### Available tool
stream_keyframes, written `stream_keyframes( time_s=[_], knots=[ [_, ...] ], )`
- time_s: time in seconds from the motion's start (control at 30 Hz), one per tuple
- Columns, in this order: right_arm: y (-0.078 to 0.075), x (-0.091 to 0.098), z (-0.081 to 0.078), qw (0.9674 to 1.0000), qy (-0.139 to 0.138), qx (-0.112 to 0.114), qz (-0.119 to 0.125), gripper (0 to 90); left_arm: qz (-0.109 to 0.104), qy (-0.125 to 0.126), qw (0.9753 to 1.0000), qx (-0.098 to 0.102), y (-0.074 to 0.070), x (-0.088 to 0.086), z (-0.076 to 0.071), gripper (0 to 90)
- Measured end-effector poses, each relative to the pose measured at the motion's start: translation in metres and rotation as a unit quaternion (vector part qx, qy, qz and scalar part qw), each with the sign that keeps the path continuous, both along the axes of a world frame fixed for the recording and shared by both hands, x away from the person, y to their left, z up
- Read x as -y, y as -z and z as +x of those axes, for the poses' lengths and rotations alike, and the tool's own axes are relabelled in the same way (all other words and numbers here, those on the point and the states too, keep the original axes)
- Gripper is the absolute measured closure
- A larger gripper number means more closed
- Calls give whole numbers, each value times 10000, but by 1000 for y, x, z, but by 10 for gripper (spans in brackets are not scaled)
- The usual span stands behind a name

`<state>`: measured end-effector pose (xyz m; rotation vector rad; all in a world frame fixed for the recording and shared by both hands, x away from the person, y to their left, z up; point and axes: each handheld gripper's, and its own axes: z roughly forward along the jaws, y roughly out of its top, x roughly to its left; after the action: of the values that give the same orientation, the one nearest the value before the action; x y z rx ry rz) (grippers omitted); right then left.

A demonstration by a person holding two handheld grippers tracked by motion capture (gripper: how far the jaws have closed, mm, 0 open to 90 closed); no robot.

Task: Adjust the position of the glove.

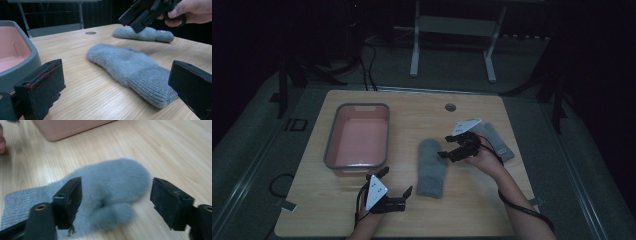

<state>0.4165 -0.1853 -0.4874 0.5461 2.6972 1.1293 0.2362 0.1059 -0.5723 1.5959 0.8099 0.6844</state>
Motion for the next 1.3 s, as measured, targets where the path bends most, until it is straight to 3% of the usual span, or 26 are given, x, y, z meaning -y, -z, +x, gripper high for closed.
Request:
stream_keyframes(
  time_s=[0.17, 0.23, 0.3, 0.47, 0.6, 0.73, 0.8, 0.87, 0.9, 1.0, 1.3],
  knots=[
    [-11, 24, -1, 9988, 392, 302, 39, 297, -3, -1, 10000, -9, 0, 0, 0, 9],
    [-13, 33, 1, 9966, 762, 296, -78, 275, 1, 1, 10000, -10, 0, 0, 0, 9],
    [-14, 43, 2, 9947, 933, 391, -188, 309, -4, -2, 10000, -7, 0, 0, 0, 9],
    [-13, 70, 8, 9919, 1242, 254, -105, 307, -9, -4, 10000, -18, 0, 0, 0, 9],
    [-13, 90, 13, 9862, 1625, 299, -120, 317, -15, -11, 10000, -17, 0, 0, 0, 9],
    [-12, 110, 21, 9806, 1928, 341, -117, 407, -12, -10, 10000, -17, 0, 0, 0, 9],
    [-7, 121, 27, 9769, 2114, 290, -93, 420, -10, -10, 10000, -16, 0, 0, 0, 9],
    [-2, 129, 32, 9757, 2177, 223, -135, 437, -13, -4, 10000, -14, 0, 0, 0, 9],
    [3, 132, 35, 9730, 2276, 294, -230, 441, -8, -4, 10000, -16, 0, 0, 0, 9],
    [14, 138, 42, 9713, 2340, 257, -353, 464, -6, -3, 10000, -20, 0, 0, 0, 9],
    [48, 145, 52, 9702, 2340, 30, -629, 533, -16, 13, 10000, -15, 0, 0, 0, 8]
  ],
)
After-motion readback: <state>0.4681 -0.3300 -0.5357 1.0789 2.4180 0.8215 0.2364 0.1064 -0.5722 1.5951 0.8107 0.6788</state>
